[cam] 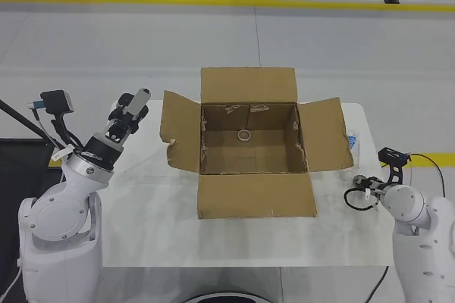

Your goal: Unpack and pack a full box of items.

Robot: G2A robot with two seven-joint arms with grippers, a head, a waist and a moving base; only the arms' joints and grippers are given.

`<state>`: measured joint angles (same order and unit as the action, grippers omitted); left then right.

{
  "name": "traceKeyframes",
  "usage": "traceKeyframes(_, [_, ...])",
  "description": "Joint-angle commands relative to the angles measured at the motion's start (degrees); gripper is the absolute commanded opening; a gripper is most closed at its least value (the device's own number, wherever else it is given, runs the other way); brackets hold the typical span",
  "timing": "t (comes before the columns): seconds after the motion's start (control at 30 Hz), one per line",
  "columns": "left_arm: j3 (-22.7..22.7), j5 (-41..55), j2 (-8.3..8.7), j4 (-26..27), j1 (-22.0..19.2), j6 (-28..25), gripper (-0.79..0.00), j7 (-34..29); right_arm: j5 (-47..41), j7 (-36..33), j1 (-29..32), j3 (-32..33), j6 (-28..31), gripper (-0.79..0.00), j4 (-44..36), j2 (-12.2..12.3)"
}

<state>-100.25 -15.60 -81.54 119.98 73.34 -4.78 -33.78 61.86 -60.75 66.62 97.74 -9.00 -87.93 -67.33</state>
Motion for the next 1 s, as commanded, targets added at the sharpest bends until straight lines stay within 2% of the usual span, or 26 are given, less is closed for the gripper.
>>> traceKeyframes(0.0, [0.0, 0.0, 0.0, 0.0, 0.0, 0.0, 0.0, 0.0, 0.2, -0.2, -0.3, -0.3, -0.3, -0.785, 0.3, 0.0])
traceKeyframes(0.1, [0.0, 0.0, 0.0, 0.0, 0.0, 0.0, 0.0, 0.0, 0.2, -0.5, -0.7, -0.7, -0.5, -0.591, 0.7, 0.1])
traceKeyframes(0.2, [0.0, 0.0, 0.0, 0.0, 0.0, 0.0, 0.0, 0.0, 0.1, -0.8, -1.1, -0.8, -0.4, -0.434, 1.2, 0.2])
traceKeyframes(0.23, [0.0, 0.0, 0.0, 0.0, 0.0, 0.0, 0.0, 0.0, -0.2, -0.8, -1.2, -0.8, -0.3, -0.425, 1.4, 0.2])
traceKeyframes(0.27, [0.0, 0.0, 0.0, 0.0, 0.0, 0.0, 0.0, 0.0, -0.3, -0.9, -1.2, -0.8, -0.3, -0.2, 1.5, 0.3])
traceKeyframes(0.3, [0.0, 0.0, 0.0, 0.0, 0.0, 0.0, 0.0, 0.0, -0.6, -0.8, -1.4, -0.7, -0.2, -0.074, 1.6, 0.3])
traceKeyframes(0.33, [0.0, 0.0, 0.0, 0.0, 0.0, 0.0, 0.0, 0.0, -0.8, -0.7, -1.4, -0.6, -0.1, 0.0, 1.5, 0.3])
traceKeyframes(0.43, [0.0, 0.0, 0.0, 0.0, 0.0, 0.0, 0.0, 0.0, -0.6, -0.7, -1.1, -0.1, -0.6, 0.0, -0.3, 0.5])
traceKeyframes(0.53, [0.0, 0.0, 0.0, 0.0, 0.0, 0.0, 0.0, 0.0, -1.2, 0.5, 0.1, 1.4, -1.2, 0.0, -5.6, 0.7])
traceKeyframes(0.73, [0.0, 0.0, 0.0, 0.0, 0.0, 0.0, 0.0, 0.0, 2.7, -1.7, 5.1, 3.5, -4.2, 0.0, -28.5, 1.0])
traceKeyframes(0.83, [0.0, 0.0, 0.0, 0.0, 0.0, 0.0, 0.0, 0.0, 4.2, -3.2, 4.9, 1.3, -3.9, 0.0, -37.4, 1.1])
traceKeyframes(0.97, [0.0, 0.0, 0.0, 0.0, 0.0, 0.0, 0.0, 0.0, 9.3, -5.4, 0.9, -6.0, -4.0, 0.0, -41.4, 1.1])
